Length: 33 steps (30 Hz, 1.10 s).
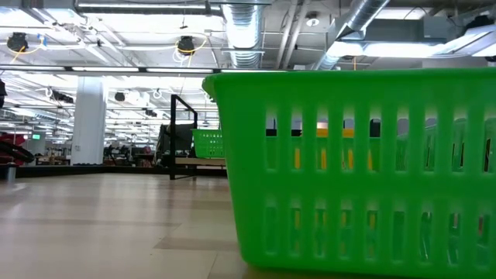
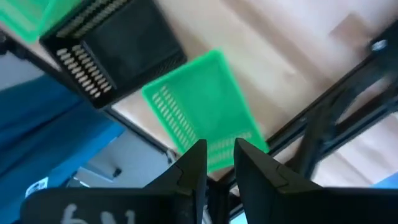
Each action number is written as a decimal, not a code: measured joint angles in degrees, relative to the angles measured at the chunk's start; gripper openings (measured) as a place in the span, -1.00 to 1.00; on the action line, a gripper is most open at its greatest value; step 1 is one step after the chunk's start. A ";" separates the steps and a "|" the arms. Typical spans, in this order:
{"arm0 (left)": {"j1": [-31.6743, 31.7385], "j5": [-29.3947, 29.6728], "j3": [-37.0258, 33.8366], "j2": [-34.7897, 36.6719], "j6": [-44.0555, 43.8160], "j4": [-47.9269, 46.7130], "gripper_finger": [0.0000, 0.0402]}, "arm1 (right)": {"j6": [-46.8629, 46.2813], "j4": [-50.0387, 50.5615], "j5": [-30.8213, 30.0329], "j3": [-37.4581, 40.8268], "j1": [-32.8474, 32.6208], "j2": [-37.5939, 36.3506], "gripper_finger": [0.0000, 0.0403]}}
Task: Stack baskets on shelf by color
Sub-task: Stack the right green bin on top of the green bin
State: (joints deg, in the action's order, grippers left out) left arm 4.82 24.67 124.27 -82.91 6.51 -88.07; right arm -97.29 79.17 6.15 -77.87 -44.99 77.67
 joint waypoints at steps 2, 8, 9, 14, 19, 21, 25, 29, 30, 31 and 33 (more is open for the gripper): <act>0.00 -0.37 -0.47 0.00 0.72 1.38 -0.31 | -0.24 -1.77 0.00 0.00 -1.17 1.85 -0.49; 0.00 -3.47 -0.50 0.02 2.27 3.79 -0.31 | 1.25 -3.92 -0.04 0.00 -1.86 8.35 -0.49; 0.00 -3.50 -0.50 0.02 2.27 4.14 -0.31 | 2.17 -3.71 -0.04 0.00 -1.88 9.33 -0.49; 0.00 -3.50 -0.50 0.02 2.25 4.06 -0.31 | 3.45 -4.51 -0.02 2.47 -1.90 11.53 -0.49; 0.00 -3.61 -0.50 0.02 1.41 4.03 -0.31 | 2.38 -11.03 0.02 11.53 -1.90 8.46 -0.49; 0.00 -3.62 -0.50 0.02 1.04 4.02 -0.31 | 1.04 -13.27 0.63 15.85 -1.78 6.29 -0.49; 0.00 -3.63 -0.50 0.02 -0.07 4.00 -0.31 | -1.29 -20.55 2.53 23.61 -1.36 0.53 -0.49; -0.02 -3.61 -0.48 0.02 -1.80 4.00 -0.31 | -1.59 -24.55 2.57 27.69 -0.93 -3.67 -0.49; 0.00 -3.61 -0.48 0.02 -2.25 4.00 -0.31 | -1.15 -24.64 2.58 28.28 -0.84 -4.20 -0.49; 0.00 -3.61 -0.48 0.02 -2.63 4.00 -0.31 | -0.36 -24.66 2.60 28.84 -0.67 -4.72 -0.49; -0.01 -3.58 -0.48 0.02 -3.22 4.00 -0.31 | 1.04 -24.66 2.60 29.70 -0.30 -5.35 -0.49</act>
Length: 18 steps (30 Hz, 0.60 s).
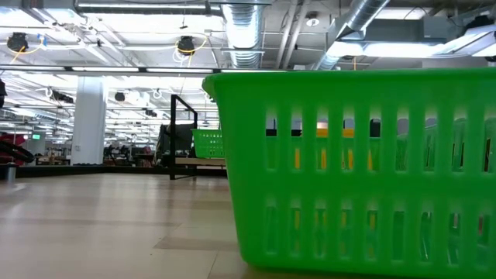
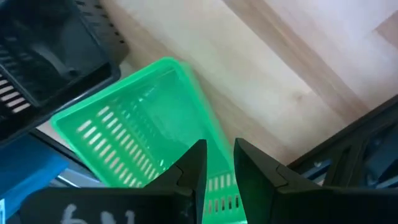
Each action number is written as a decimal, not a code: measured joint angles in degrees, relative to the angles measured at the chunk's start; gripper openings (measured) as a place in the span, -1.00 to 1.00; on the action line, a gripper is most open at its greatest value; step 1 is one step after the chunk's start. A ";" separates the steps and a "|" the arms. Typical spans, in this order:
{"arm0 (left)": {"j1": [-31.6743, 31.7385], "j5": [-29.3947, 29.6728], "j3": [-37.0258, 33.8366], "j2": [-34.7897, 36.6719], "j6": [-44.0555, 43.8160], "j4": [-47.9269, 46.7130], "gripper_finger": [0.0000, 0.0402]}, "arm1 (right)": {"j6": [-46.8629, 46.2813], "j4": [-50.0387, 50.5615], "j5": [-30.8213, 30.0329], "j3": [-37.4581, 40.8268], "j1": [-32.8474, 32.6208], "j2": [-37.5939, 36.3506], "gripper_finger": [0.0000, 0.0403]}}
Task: Stack baskets on shelf by color
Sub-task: Stack the right green bin on top of the green bin
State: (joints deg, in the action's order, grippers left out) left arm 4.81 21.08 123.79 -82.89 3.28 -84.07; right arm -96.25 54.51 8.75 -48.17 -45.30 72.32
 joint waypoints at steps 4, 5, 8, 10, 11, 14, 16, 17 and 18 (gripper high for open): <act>0.01 0.09 0.02 0.00 -1.01 0.01 -0.31 | 1.84 -0.55 -0.02 1.34 1.12 -0.03 -0.49; 0.01 0.13 0.02 0.00 -1.06 0.02 -0.31 | 2.69 -1.44 -0.09 1.71 1.38 -0.03 -0.48; 0.01 0.20 0.02 0.00 -1.24 0.11 -0.31 | 6.11 -3.17 -1.31 2.38 2.35 -0.03 -0.44; 0.01 0.21 0.02 0.00 -1.50 0.31 -0.31 | 7.61 -4.95 -1.30 2.61 3.18 -0.01 -0.46; 0.01 0.20 0.02 0.00 -1.53 0.46 -0.31 | 8.02 -6.44 -1.31 2.61 3.70 -0.01 -0.49; 0.01 0.22 0.02 0.00 -1.44 0.65 -0.31 | 8.22 -9.60 -1.60 2.59 5.33 -0.01 -0.59; 0.01 0.22 0.02 0.00 -1.22 0.83 -0.31 | 8.24 -9.57 -1.75 2.58 6.27 0.05 -0.60; 0.01 0.23 0.02 0.00 -1.17 1.07 -0.31 | 8.27 -9.44 -1.70 2.58 6.70 0.10 -0.59; 0.01 0.24 0.02 0.00 -1.15 1.13 -0.31 | 8.25 -9.22 -1.63 2.58 7.06 0.10 -0.57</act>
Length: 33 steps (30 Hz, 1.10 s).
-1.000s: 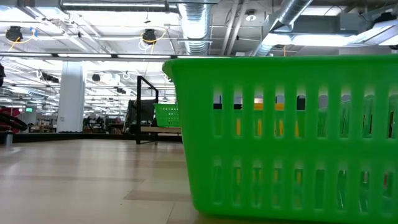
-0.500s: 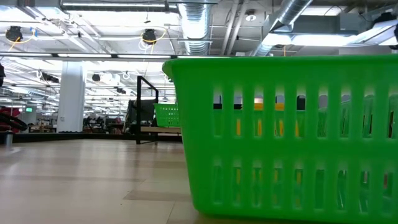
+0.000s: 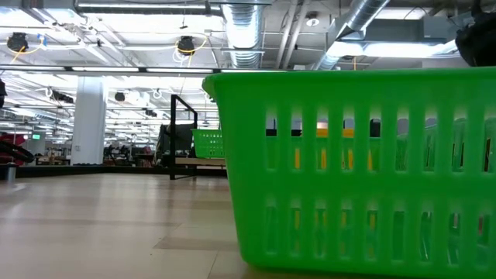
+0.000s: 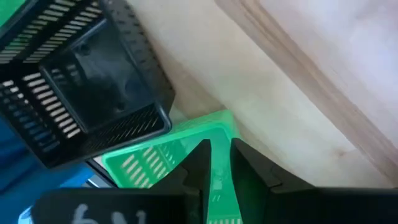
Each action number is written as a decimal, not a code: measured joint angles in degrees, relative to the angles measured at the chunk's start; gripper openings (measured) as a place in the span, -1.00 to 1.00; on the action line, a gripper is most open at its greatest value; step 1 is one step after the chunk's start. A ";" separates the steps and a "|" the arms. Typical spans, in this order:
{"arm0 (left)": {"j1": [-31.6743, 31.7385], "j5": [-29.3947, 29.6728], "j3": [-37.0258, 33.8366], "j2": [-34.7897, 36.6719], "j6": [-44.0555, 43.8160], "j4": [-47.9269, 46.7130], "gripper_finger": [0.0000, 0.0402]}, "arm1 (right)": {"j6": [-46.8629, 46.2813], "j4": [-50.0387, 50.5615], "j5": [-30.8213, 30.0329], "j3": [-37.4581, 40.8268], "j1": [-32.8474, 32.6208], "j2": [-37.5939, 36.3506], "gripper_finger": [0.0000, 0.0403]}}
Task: Stack baskets on shelf by color
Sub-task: Stack the right green bin on top of the green bin
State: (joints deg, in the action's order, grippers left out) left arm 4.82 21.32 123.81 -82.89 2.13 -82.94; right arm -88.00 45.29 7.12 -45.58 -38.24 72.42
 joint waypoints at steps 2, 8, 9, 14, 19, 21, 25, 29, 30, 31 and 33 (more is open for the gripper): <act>0.00 0.00 0.02 0.00 0.16 -0.04 -0.31 | -0.01 0.06 0.16 0.00 0.46 0.00 -0.48; -0.01 -0.07 0.02 0.00 1.25 -0.05 -0.31 | -0.55 0.55 1.08 0.00 0.57 0.00 -0.01; 0.00 -0.07 0.02 0.00 1.27 -0.06 -0.31 | -0.53 0.55 1.46 0.00 0.57 0.00 0.08; -0.01 -0.04 0.02 0.00 1.49 -0.06 -0.31 | -0.55 0.67 1.90 -0.02 -0.26 0.00 0.29; 0.00 -0.07 0.02 0.00 1.38 -0.08 -0.31 | -0.57 -0.43 1.96 -0.04 -1.94 0.00 0.26; -0.02 -0.09 0.02 0.00 0.91 -0.08 -0.31 | -0.84 -0.54 1.96 -0.04 -3.10 0.02 0.25; 0.00 -0.09 0.02 0.00 0.55 -0.10 -0.31 | -1.59 1.08 2.00 0.11 -5.96 0.02 0.24; 0.00 -0.09 0.02 0.00 0.48 -0.10 -0.31 | -5.70 -2.77 2.05 3.15 -8.90 0.04 0.24; -0.01 -0.09 0.02 0.00 0.46 -0.10 -0.31 | -6.78 -4.30 2.05 3.93 -9.67 0.04 0.24; 0.00 -0.10 0.02 0.00 0.44 -0.10 -0.31 | -7.95 -5.61 2.05 4.65 -10.30 0.04 0.24; 0.00 -0.11 0.02 0.00 0.42 -0.10 -0.31 | -9.95 -6.52 2.05 5.87 -11.16 0.04 0.24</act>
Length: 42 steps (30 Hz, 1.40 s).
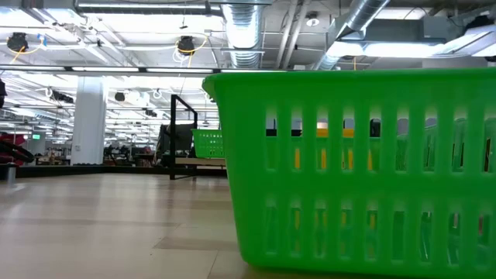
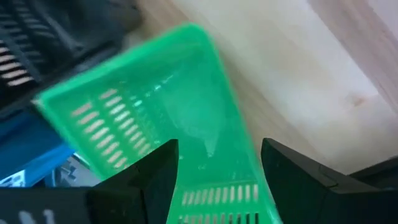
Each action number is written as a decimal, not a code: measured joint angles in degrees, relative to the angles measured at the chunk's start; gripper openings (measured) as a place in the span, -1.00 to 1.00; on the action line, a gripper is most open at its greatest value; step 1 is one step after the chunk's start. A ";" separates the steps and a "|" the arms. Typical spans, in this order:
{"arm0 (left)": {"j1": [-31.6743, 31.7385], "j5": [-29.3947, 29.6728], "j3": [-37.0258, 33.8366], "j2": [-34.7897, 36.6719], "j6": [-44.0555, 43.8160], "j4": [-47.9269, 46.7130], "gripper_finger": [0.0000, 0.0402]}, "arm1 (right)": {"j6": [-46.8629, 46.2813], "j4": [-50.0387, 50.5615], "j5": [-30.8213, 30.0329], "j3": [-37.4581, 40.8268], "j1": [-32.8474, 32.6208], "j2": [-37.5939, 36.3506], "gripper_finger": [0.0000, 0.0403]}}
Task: Stack baskets on shelf by color
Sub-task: Stack the right green bin on top of the green bin
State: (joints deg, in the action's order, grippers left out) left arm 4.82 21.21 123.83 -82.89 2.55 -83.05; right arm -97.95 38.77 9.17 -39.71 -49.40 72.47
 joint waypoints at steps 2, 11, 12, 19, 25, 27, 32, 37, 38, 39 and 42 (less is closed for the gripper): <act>0.00 0.00 0.00 0.00 0.00 0.00 -0.31 | -1.00 -0.08 0.01 0.65 -0.52 0.00 0.24; 0.00 0.04 0.00 0.00 -0.02 0.00 -0.31 | -0.59 0.14 -0.03 0.64 -0.33 0.00 -0.10; 0.00 0.05 0.00 0.00 0.00 0.00 -0.31 | -0.59 0.15 -0.05 0.64 -0.33 0.00 -0.18; 0.00 0.07 0.00 0.00 -0.15 -0.02 -0.31 | -0.99 -0.11 -0.24 0.57 0.15 2.41 -0.85; -0.01 0.08 0.00 0.00 -1.54 -0.02 -0.31 | -0.57 -1.60 -0.22 0.38 1.21 6.15 -0.94; 0.01 -0.04 0.00 0.00 -3.62 -0.02 -0.31 | -0.44 -1.42 -0.22 0.38 1.60 6.24 -0.97; 1.31 -5.30 0.02 -0.59 -5.68 -0.35 -0.31 | -0.58 6.14 -4.19 -2.04 3.24 3.77 -0.98; 2.47 -12.33 0.02 -2.27 -5.62 -0.85 -0.31 | -0.66 27.20 -14.72 -11.81 5.87 -0.16 -0.99; 2.47 -13.03 0.02 -2.75 -5.63 -0.84 -0.31 | -0.70 31.36 -16.89 -14.31 6.47 -0.73 -0.99; 2.45 -13.47 0.02 -3.21 -5.57 -1.06 -0.31 | -0.64 35.55 -19.04 -16.86 7.13 -1.23 -0.99; 2.45 -13.44 0.02 -5.48 -4.13 -1.76 -0.31 | -0.57 46.65 -26.55 -24.61 9.28 -2.47 -0.99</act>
State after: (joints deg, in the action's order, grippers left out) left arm 7.27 7.78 123.85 -88.37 -1.58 -84.81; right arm -98.52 85.41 -17.38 -64.32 -40.12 70.00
